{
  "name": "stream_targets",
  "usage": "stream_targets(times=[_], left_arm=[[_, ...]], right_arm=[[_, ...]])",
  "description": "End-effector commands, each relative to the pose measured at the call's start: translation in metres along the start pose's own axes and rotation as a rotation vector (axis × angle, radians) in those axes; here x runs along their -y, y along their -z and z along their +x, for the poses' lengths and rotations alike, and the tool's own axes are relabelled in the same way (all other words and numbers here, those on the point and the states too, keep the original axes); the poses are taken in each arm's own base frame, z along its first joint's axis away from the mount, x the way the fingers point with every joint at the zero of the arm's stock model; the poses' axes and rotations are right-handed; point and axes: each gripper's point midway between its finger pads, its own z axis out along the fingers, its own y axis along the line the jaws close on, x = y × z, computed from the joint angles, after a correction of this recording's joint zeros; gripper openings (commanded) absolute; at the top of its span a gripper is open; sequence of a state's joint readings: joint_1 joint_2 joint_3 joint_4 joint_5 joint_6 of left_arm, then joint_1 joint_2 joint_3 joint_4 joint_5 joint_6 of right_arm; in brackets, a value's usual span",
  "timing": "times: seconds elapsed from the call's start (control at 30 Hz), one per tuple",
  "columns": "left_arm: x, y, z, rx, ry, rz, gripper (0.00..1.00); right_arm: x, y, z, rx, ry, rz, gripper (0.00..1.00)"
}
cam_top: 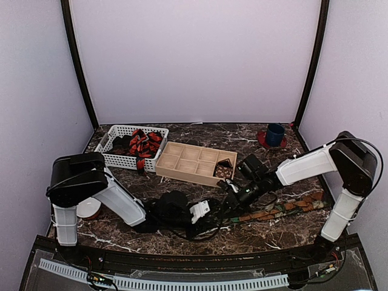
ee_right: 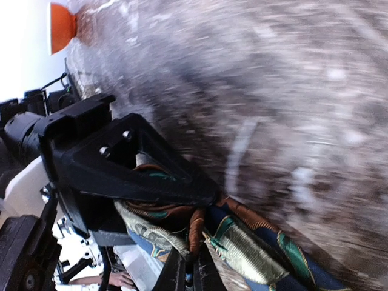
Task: Roll the ties
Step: Roll the tie at the center of the board.
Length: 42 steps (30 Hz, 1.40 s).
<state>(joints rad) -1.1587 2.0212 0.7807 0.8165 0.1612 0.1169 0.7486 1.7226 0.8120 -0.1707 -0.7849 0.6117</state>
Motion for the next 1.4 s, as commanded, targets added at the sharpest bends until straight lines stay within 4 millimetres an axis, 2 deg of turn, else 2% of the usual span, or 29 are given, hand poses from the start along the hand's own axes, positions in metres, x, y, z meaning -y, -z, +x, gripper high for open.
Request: stream_targets(times=[0.0,0.07,0.13,0.23,0.3,0.5,0.7,0.8,0.87,0.93,1.0,1.1,1.17,1.27,1.37], left_arm=[[0.017,0.024,0.05,-0.156,0.028,0.056,0.31],[0.018,0.026,0.052,-0.162,0.027,0.055,0.32],[0.017,0.025,0.048,-0.157,0.026,0.053,0.37],[0.011,0.024,0.037,-0.125,0.049,0.021,0.57],[0.009,0.027,0.026,-0.077,0.061,0.008,0.64],[0.012,0.031,0.022,-0.025,0.112,0.019,0.68],[0.007,0.014,0.007,0.029,0.11,0.014,0.66],[0.009,0.007,0.002,0.043,0.109,0.031,0.61],[0.007,0.006,0.003,0.037,0.101,0.019,0.5],[0.004,0.009,0.009,0.012,0.079,-0.004,0.39],[0.005,0.014,0.022,-0.036,0.044,-0.011,0.33],[0.008,0.023,0.039,-0.099,-0.013,-0.02,0.3],[0.009,0.027,0.047,-0.131,-0.038,-0.022,0.3],[0.011,0.026,0.05,-0.152,-0.066,-0.018,0.3],[0.015,0.022,0.048,-0.16,-0.09,-0.005,0.31]], right_arm=[[-0.02,-0.008,-0.003,-0.003,0.044,-0.039,0.05],[-0.008,-0.012,0.0,-0.01,0.028,-0.012,0.01],[0.001,-0.017,0.003,-0.022,0.019,0.001,0.0],[0.014,-0.023,0.008,-0.044,0.015,0.027,0.0],[0.023,-0.025,0.012,-0.055,0.008,0.048,0.0],[0.045,-0.029,0.027,-0.075,-0.018,0.095,0.0],[0.052,-0.028,0.03,-0.075,-0.008,0.126,0.0],[0.048,-0.026,0.026,-0.064,0.005,0.127,0.0],[0.044,-0.026,0.021,-0.06,0.012,0.122,0.01],[0.037,-0.024,0.015,-0.057,0.024,0.117,0.07],[0.025,-0.017,0.01,-0.041,0.037,0.102,0.17],[0.005,-0.003,0.005,-0.015,0.051,0.063,0.35],[-0.009,0.006,0.004,-0.005,0.06,0.028,0.43],[-0.03,0.014,0.005,0.013,0.057,-0.048,0.49],[-0.045,0.014,0.004,0.016,0.05,-0.097,0.51]])
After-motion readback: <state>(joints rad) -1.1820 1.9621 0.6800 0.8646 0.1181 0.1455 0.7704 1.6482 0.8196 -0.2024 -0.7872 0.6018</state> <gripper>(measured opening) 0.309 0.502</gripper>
